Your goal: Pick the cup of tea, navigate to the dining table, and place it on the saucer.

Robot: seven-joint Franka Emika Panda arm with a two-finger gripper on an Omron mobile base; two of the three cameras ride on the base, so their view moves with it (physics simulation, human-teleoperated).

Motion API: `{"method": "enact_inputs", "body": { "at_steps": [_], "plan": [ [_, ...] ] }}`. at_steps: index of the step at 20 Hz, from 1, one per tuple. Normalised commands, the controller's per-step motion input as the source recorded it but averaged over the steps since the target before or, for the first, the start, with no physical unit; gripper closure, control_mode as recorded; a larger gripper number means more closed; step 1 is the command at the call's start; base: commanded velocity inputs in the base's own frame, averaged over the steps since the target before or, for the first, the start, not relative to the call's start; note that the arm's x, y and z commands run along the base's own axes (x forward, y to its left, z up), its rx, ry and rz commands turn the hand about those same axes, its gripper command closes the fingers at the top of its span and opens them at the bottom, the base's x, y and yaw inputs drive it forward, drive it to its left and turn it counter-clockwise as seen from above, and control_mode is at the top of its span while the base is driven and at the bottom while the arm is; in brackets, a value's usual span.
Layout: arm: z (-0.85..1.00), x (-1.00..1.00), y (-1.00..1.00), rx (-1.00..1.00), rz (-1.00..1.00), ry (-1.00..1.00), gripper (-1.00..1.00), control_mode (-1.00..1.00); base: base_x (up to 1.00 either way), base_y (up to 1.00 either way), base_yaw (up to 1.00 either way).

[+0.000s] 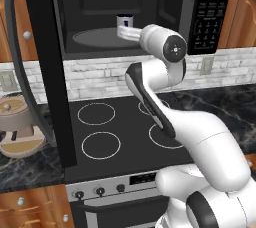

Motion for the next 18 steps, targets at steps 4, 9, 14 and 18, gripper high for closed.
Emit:
{"method": "enact_inputs", "body": {
  "at_steps": [4, 9, 14, 18],
  "plan": [
    [0.00, 0.13, -0.05, 0.00, 0.01, 0.03, -1.00, -1.00, 0.00, 0.00, 0.00],
    [0.00, 0.36, 0.00, 0.00, 0.00, 0.12, -1.00, -1.00, 0.00, 0.00, 0.00],
    [0.00, 0.40, 0.01, 0.00, 0.00, 0.11, -1.00, -1.00, 0.00, 0.00, 0.00],
    [0.03, 0.23, 0.01, 0.00, 0.00, 0.02, -1.00, -1.00, 0.00, 0.00, 0.00]
  ]
}}
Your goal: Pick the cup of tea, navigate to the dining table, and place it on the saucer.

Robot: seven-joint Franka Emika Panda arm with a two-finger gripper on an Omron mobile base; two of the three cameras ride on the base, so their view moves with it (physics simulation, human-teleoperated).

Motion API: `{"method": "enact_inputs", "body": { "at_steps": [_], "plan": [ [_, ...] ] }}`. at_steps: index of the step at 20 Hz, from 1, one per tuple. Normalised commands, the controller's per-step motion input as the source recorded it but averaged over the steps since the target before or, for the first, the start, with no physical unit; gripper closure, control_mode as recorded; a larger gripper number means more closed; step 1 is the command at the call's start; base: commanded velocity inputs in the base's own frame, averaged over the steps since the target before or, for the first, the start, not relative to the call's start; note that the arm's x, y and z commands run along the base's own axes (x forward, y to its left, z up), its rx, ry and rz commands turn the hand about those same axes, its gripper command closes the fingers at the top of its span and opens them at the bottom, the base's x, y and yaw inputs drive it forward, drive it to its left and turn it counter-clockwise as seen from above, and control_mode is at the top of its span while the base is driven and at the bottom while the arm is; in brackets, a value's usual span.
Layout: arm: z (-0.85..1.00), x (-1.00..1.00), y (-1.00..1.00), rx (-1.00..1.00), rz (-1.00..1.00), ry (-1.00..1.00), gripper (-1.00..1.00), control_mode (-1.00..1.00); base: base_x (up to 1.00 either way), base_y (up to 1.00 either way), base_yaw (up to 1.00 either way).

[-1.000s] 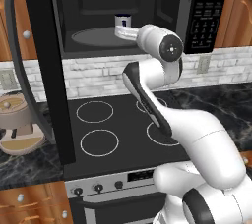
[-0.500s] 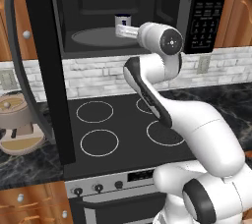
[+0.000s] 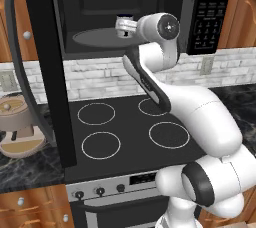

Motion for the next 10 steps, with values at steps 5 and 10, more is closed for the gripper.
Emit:
{"method": "enact_inputs", "body": {
  "at_steps": [5, 10],
  "plan": [
    [0.15, 0.00, 0.12, -0.04, 0.00, -0.02, -1.00, -1.00, 0.00, 0.00, 0.00],
    [0.09, 0.12, 0.30, -0.09, -0.02, 0.00, -1.00, -1.00, 0.00, 0.00, 0.00]
  ]
}}
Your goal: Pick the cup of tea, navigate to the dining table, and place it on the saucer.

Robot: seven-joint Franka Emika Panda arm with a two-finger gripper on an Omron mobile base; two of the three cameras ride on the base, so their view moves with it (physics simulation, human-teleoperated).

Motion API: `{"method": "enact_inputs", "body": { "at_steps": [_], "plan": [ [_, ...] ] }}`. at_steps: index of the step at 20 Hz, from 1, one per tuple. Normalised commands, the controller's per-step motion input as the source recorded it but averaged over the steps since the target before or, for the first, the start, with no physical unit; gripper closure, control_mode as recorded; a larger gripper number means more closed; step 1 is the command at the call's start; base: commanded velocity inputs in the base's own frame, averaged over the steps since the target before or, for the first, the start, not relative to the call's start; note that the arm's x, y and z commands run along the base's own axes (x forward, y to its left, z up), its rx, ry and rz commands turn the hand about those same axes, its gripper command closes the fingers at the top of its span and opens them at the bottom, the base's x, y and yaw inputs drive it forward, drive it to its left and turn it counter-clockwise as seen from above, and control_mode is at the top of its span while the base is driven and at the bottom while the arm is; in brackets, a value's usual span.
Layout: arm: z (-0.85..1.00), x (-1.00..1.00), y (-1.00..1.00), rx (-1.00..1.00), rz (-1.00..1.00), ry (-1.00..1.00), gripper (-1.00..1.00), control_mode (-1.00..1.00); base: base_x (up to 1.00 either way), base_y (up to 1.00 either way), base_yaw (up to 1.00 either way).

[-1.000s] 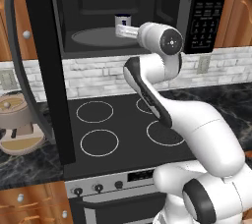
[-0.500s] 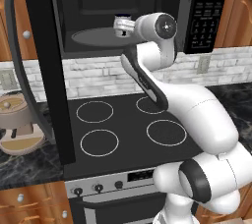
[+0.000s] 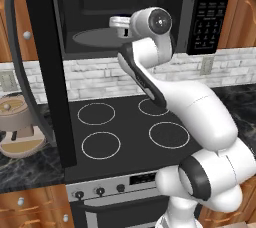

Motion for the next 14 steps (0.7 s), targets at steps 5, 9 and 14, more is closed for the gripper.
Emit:
{"method": "enact_inputs", "body": {
  "at_steps": [5, 9, 14],
  "plan": [
    [0.00, 0.29, 0.13, -0.07, -0.05, 0.00, -1.00, -1.00, 0.00, 0.00, 0.00],
    [0.00, 0.33, 0.00, -0.02, -0.01, 0.00, -1.00, -1.00, 0.00, 0.00, 0.00],
    [0.00, 0.26, 0.00, 0.00, 0.00, 0.01, -1.00, -1.00, 0.00, 0.00, 0.00]
  ]
}}
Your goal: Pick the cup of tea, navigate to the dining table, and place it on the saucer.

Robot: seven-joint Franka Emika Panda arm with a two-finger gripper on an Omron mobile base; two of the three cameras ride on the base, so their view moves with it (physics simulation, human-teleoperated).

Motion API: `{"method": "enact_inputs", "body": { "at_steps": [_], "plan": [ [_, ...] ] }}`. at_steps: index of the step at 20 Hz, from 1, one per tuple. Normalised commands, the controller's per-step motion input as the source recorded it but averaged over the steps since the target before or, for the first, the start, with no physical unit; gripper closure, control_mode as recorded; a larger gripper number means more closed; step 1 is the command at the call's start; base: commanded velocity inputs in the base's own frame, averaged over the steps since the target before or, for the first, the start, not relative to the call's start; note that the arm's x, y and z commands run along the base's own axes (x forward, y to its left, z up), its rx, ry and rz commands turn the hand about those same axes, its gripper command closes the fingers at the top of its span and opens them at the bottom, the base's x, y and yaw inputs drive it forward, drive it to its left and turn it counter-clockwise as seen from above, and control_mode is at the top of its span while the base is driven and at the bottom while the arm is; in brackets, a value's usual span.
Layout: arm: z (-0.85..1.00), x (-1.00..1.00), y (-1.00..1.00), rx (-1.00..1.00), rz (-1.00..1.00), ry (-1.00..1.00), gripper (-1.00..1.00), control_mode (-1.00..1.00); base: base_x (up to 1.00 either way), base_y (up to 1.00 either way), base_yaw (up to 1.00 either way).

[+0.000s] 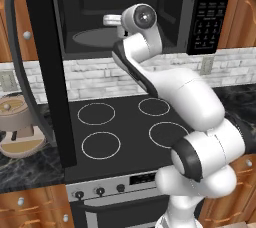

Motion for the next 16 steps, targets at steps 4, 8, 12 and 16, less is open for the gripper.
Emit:
{"method": "enact_inputs", "body": {
  "at_steps": [4, 8, 12, 16],
  "plan": [
    [0.00, 0.13, 0.00, 0.00, 0.00, 0.00, -1.00, -1.00, 0.00, 0.00, 0.00],
    [-0.06, 0.03, -0.07, 0.00, 0.00, 0.00, -1.00, -1.00, 0.00, 0.00, 0.00],
    [-0.08, 0.05, -0.05, 0.00, 0.00, 0.00, -1.00, -1.00, 0.00, 0.00, 0.00],
    [-0.08, 0.08, 0.00, 0.00, 0.00, 0.00, -1.00, -1.00, 0.00, 0.00, 0.00]
  ]
}}
